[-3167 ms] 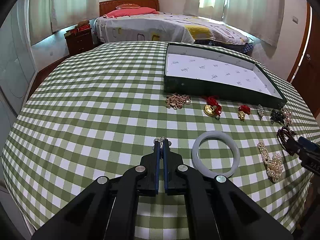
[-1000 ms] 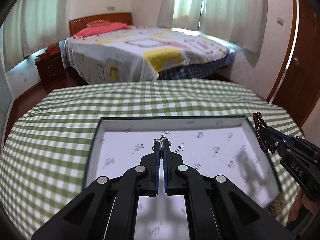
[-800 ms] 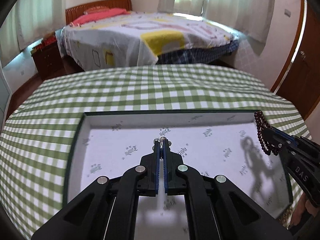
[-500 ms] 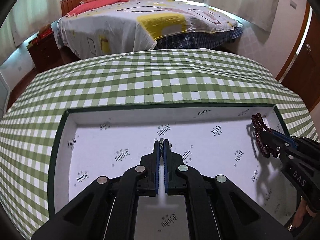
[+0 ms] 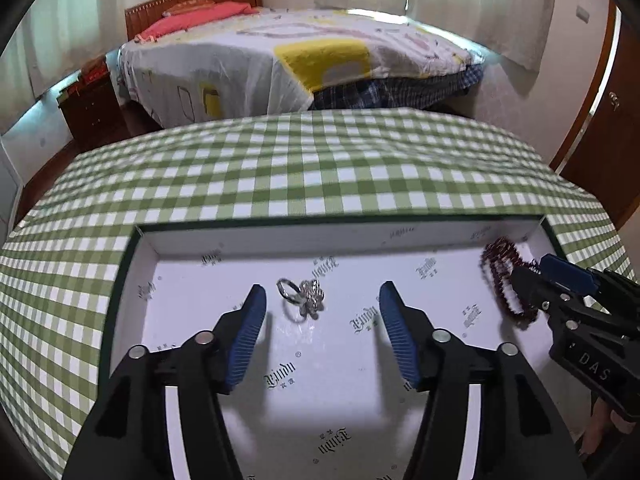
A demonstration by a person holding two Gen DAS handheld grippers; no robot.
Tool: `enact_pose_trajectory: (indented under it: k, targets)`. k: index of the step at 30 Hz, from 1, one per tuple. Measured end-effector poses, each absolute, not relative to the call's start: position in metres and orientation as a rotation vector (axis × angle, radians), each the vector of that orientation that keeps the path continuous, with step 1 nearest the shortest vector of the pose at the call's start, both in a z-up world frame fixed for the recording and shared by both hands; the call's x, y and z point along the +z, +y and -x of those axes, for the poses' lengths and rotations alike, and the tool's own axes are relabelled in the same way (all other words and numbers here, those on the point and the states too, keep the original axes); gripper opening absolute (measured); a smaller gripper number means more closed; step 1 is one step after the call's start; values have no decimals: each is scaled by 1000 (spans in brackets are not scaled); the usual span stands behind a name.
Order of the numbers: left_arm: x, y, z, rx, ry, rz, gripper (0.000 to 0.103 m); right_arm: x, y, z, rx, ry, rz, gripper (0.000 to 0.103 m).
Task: Organize jewelry
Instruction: 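Carry the ring into the tray and open the left gripper while the right places the beads beside it, then lift both open grippers out of the tray back over the table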
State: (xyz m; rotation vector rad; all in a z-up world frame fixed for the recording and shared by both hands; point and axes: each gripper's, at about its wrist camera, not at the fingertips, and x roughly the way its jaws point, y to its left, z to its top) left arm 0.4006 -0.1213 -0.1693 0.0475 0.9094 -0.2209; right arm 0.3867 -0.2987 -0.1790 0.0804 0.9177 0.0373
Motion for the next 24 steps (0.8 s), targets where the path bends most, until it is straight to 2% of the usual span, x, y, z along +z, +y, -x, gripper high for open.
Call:
enact_pose_trajectory:
  k: [4,10,14,24]
  targets:
    - [-153,-119,-387,-219,832,-29,65,-167,-300,-376,34,863,-94,47]
    - [-121,-109,-351,-209,698,-44,67,-142,-291,-344,37,782,-91,52]
    - [-109,-98,-326,-202,661,-36,72,-128,-282,-313,47,746,-91,53]
    - [-101,-62,-238,-160,613,-30,73,-120,-252,-219,75,710,-71,53]
